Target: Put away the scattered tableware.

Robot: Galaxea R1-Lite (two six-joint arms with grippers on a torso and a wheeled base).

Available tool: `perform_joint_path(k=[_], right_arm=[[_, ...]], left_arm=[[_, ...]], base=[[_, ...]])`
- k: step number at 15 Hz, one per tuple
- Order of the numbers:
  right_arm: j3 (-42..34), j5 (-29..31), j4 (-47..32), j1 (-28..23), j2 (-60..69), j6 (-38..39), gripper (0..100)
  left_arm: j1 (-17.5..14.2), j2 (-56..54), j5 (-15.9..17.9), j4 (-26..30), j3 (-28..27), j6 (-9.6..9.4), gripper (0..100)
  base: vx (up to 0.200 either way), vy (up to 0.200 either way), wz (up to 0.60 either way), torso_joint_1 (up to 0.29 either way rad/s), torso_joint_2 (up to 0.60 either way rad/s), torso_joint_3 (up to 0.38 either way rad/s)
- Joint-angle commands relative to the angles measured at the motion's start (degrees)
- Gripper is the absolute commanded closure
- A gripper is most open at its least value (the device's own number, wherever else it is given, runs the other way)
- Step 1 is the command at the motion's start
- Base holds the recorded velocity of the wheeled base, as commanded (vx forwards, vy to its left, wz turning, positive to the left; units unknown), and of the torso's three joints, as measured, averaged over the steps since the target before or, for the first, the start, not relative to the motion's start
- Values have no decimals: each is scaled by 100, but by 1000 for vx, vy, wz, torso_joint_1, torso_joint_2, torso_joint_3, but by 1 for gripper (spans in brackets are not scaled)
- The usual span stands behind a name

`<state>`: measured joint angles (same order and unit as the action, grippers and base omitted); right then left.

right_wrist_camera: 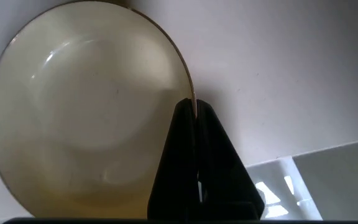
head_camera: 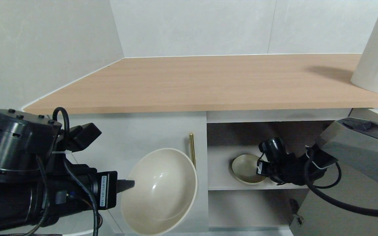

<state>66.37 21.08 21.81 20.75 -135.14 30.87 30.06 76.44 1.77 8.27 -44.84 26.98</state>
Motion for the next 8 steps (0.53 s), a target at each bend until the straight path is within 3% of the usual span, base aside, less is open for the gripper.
perform_joint_path(k=[1, 7, 8], right_arm=[[140, 19, -1, -9, -117, -2, 100], [360, 28, -36, -27, -214, -2, 100], [351, 28, -36, -27, -196, -2, 0]], left_arm=[[0, 21, -1, 0, 1, 0, 100], [0, 65, -19, -18, 1, 9, 100], [0, 91, -19, -27, 1, 9, 100]], base=[[0, 0, 0, 0, 0, 0], [0, 0, 0, 0, 0, 0], [0, 0, 0, 0, 0, 0]])
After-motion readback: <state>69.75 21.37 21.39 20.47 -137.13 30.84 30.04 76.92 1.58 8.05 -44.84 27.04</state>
